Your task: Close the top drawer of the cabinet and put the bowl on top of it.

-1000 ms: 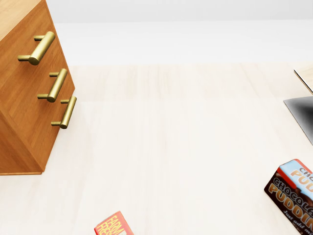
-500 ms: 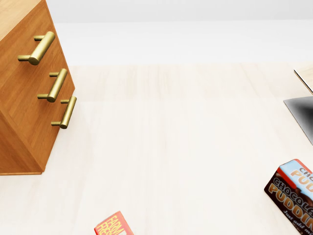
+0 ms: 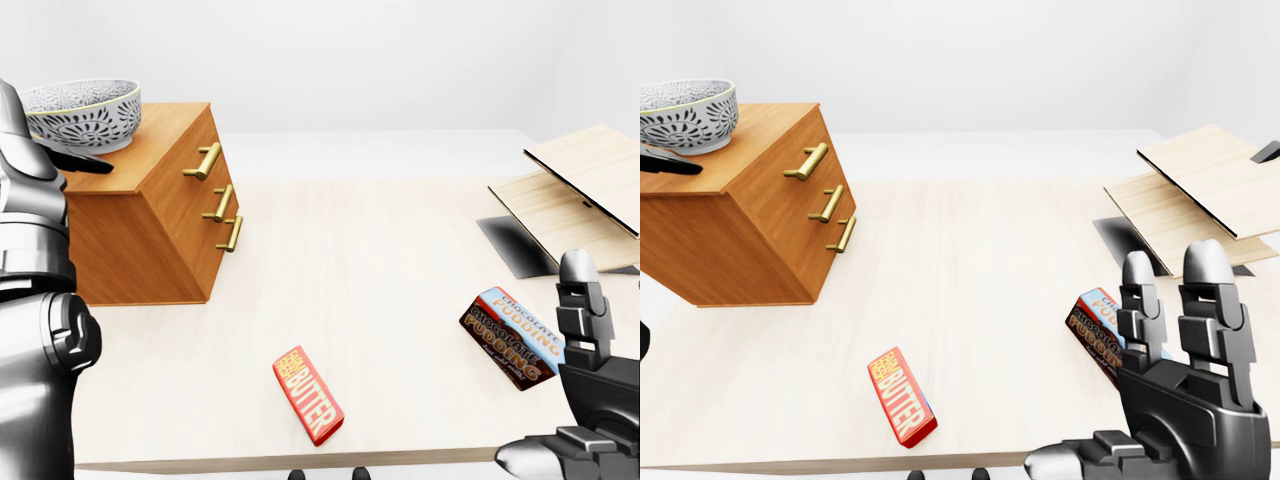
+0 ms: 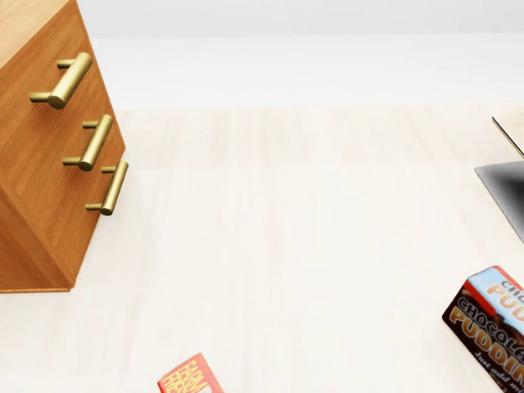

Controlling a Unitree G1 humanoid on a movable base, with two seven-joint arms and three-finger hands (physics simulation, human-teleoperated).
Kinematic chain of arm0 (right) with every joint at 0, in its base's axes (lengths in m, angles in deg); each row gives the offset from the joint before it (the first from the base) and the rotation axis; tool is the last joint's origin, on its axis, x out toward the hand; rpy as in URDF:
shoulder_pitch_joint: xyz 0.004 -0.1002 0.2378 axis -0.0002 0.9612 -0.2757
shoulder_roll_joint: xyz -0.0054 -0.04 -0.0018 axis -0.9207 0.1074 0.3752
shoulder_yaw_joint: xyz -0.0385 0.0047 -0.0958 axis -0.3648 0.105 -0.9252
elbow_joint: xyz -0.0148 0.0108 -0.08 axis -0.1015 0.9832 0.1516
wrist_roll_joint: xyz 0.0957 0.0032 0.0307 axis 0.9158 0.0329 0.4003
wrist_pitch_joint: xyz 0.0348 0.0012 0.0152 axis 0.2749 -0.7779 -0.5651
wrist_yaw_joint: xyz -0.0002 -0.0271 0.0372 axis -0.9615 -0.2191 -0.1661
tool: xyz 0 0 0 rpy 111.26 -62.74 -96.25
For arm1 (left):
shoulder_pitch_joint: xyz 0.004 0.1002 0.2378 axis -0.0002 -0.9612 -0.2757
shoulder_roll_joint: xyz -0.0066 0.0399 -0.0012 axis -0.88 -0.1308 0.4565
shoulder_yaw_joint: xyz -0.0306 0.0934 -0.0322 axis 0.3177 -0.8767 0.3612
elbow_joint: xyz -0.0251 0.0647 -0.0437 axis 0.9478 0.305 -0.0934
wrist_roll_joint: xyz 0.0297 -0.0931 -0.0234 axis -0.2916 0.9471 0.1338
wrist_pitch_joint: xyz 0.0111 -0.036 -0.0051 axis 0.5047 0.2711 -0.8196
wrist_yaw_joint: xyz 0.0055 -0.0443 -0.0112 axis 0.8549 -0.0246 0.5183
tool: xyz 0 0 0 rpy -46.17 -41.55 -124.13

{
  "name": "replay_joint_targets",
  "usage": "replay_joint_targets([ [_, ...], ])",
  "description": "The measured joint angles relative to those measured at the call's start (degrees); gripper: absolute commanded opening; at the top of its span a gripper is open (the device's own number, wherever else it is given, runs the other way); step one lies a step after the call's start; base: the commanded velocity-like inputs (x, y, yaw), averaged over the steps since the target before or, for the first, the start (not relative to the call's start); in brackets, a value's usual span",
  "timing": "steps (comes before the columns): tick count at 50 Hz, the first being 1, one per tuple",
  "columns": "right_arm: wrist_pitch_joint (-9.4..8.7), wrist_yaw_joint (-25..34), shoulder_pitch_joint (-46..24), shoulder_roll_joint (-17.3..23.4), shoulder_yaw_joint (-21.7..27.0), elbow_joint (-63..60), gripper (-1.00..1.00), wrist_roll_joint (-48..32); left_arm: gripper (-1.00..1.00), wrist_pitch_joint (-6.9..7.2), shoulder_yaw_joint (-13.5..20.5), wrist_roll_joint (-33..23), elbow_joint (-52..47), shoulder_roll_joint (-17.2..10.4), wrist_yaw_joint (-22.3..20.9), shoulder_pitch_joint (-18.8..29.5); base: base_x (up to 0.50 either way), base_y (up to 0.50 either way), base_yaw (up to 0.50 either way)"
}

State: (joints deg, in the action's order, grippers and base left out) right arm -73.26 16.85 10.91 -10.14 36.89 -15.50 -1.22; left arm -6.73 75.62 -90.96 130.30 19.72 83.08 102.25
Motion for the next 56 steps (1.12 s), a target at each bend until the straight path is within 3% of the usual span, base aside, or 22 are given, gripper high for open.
replay_joint_targets([
  [10, -0.44, 0.6, -0.4, -0.6, 0.2, 0.0, 1.0, -0.5, 1.0, 0.0, 0.2, 2.0, -1.1, -1.8, -1.6, -0.1, 0.0, 0.0, 0.0],
  [19, -0.23, 1.1, -0.2, -1.1, -0.1, 0.0, 1.0, -0.9, 1.0, 0.0, 2.1, 7.4, -7.4, -4.2, -7.0, 0.1, 0.0, 0.0, 0.0],
  [29, 0.22, 0.8, 0.3, -0.7, -0.4, 0.0, 1.0, -0.6, 1.0, 0.0, 3.9, 14.0, -21.3, -5.6, -14.0, -1.4, 0.0, 0.0, 0.0],
  [42, 0.26, 1.4, 0.4, -1.3, -0.1, 0.0, 1.0, -0.6, 1.0, 0.0, 5.8, 19.0, -38.1, -6.0, -20.0, -4.3, 0.0, 0.0, 0.0],
  [49, 0.14, 1.8, 0.3, -1.6, -0.1, 0.0, 1.0, -0.9, 1.0, 0.0, 8.5, 26.0, -49.3, -5.1, -22.8, -7.6, 0.0, 0.0, 0.0],
  [56, 0.07, 1.9, 0.3, -1.8, -0.2, 0.0, 1.0, -1.2, 1.0, 0.0, 12.1, 37.3, -61.9, -3.8, -22.8, -11.9, 0.0, 0.0, 0.0],
])
